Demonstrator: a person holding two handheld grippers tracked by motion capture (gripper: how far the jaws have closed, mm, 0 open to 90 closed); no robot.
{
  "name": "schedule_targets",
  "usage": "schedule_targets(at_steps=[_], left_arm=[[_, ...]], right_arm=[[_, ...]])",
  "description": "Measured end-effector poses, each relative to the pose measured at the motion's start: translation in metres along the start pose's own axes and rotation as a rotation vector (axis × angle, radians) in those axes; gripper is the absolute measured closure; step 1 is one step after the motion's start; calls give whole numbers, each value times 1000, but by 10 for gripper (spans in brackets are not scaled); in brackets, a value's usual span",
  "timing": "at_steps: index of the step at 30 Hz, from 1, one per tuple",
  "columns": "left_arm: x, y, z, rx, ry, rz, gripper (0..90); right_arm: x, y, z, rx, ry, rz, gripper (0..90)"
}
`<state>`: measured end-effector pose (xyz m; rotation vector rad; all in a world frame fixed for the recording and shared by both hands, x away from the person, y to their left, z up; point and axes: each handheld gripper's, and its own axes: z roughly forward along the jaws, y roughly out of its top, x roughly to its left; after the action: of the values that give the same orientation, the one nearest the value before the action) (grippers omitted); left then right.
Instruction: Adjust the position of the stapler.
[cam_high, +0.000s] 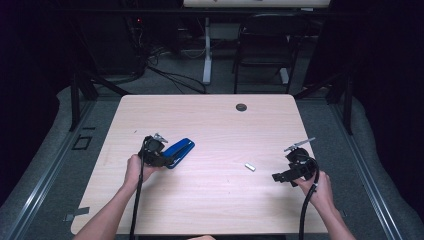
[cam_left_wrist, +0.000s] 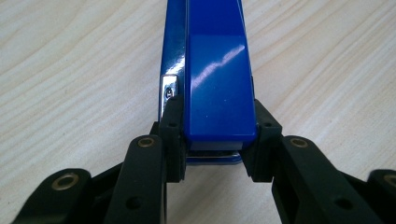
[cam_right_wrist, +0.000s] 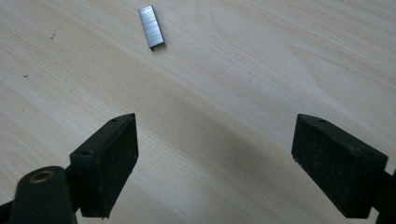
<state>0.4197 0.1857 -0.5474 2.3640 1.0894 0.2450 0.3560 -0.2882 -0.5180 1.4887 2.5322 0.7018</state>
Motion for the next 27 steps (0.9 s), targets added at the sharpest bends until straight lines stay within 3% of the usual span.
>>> schedule_targets(at_steps=[18, 27], left_arm=[[-9, -5, -10, 30, 11, 4, 657], [-14, -7, -10, 53, 14, -19, 657]], right_arm=[[2, 0, 0, 7, 5, -3, 142], [2, 0, 0, 8, 4, -7, 142]])
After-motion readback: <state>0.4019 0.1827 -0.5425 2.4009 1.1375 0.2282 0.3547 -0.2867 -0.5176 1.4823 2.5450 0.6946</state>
